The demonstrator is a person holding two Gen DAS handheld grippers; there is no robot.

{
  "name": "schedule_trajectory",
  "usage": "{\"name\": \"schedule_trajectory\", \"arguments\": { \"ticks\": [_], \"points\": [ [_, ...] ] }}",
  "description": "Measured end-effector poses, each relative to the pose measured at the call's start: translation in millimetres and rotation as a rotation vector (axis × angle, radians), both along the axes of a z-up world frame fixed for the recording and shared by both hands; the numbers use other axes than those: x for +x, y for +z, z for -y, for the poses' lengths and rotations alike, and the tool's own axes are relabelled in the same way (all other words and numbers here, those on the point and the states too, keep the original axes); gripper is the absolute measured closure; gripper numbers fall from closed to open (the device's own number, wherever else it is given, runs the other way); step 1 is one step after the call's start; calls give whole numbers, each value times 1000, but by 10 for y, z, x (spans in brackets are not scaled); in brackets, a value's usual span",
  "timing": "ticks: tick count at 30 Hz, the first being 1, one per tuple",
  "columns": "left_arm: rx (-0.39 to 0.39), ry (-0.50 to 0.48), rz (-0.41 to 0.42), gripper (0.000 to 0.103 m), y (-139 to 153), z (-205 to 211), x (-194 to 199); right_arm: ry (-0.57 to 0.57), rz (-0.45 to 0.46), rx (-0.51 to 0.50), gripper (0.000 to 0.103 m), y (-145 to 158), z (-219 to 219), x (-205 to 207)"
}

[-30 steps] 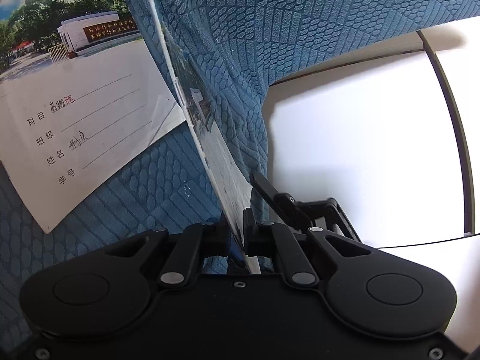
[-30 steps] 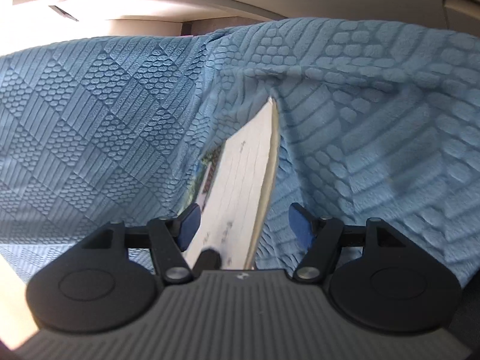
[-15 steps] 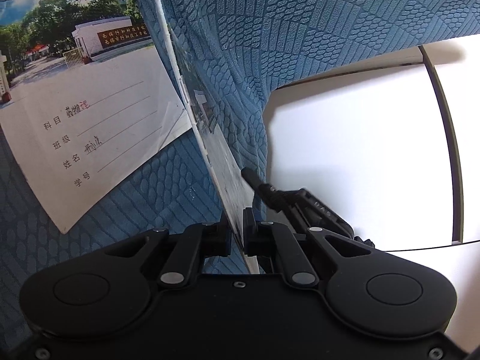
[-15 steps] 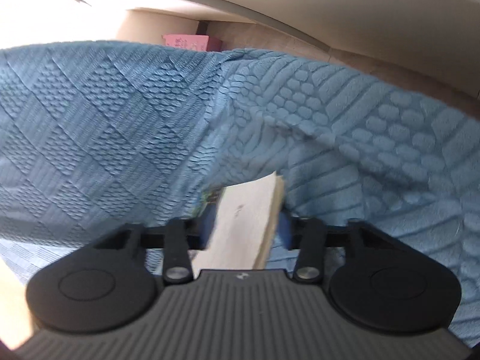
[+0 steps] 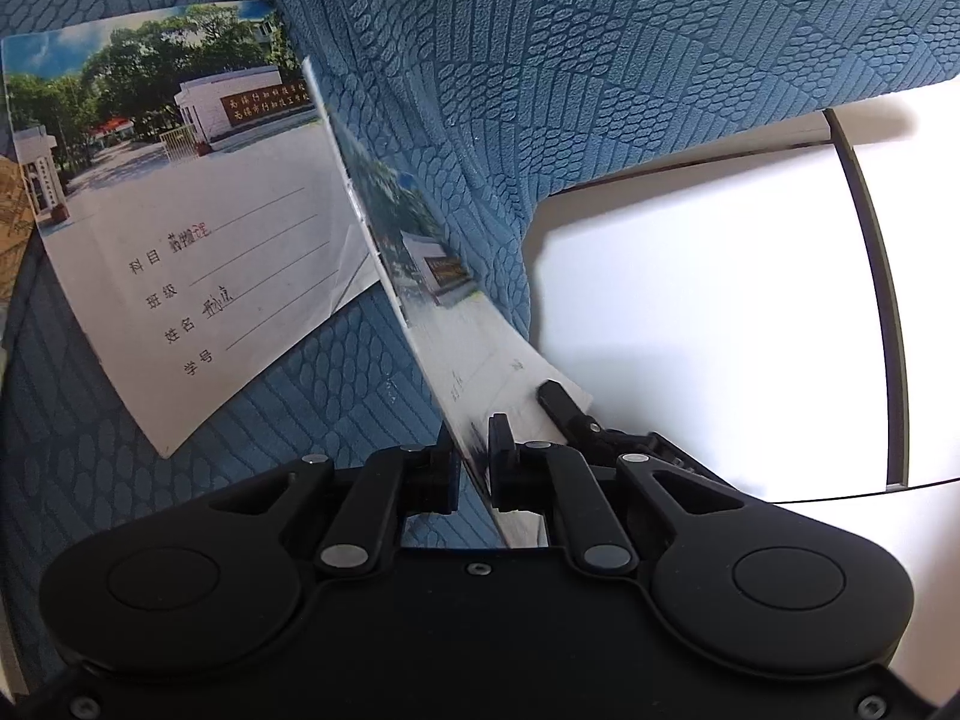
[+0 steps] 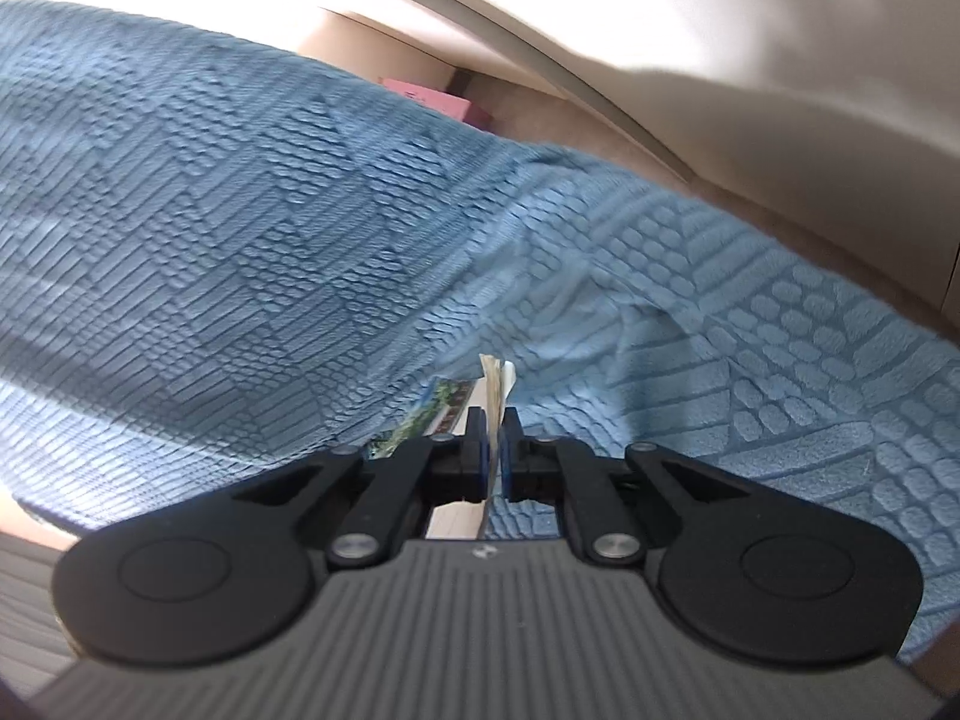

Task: Organize objects
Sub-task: 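Lift the postcard and carry it toward the book stack with both grippers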

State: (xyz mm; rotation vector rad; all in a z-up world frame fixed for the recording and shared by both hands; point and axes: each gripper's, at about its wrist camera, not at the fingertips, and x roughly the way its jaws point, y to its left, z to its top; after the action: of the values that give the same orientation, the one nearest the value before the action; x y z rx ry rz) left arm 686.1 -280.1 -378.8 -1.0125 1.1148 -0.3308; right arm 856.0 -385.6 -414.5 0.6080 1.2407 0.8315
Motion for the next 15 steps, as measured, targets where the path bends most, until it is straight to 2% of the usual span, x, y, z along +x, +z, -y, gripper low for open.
{"name": "schedule_trajectory", "arguments": {
  "ticks": [5,15],
  "points": [
    [-9,2,22,94,148,-80,-84,14,82,-12,97,259,43,-135],
    [17,4,63,94,577,-244,-383,32,172,9,97,723,216,-502]
  ]
}}
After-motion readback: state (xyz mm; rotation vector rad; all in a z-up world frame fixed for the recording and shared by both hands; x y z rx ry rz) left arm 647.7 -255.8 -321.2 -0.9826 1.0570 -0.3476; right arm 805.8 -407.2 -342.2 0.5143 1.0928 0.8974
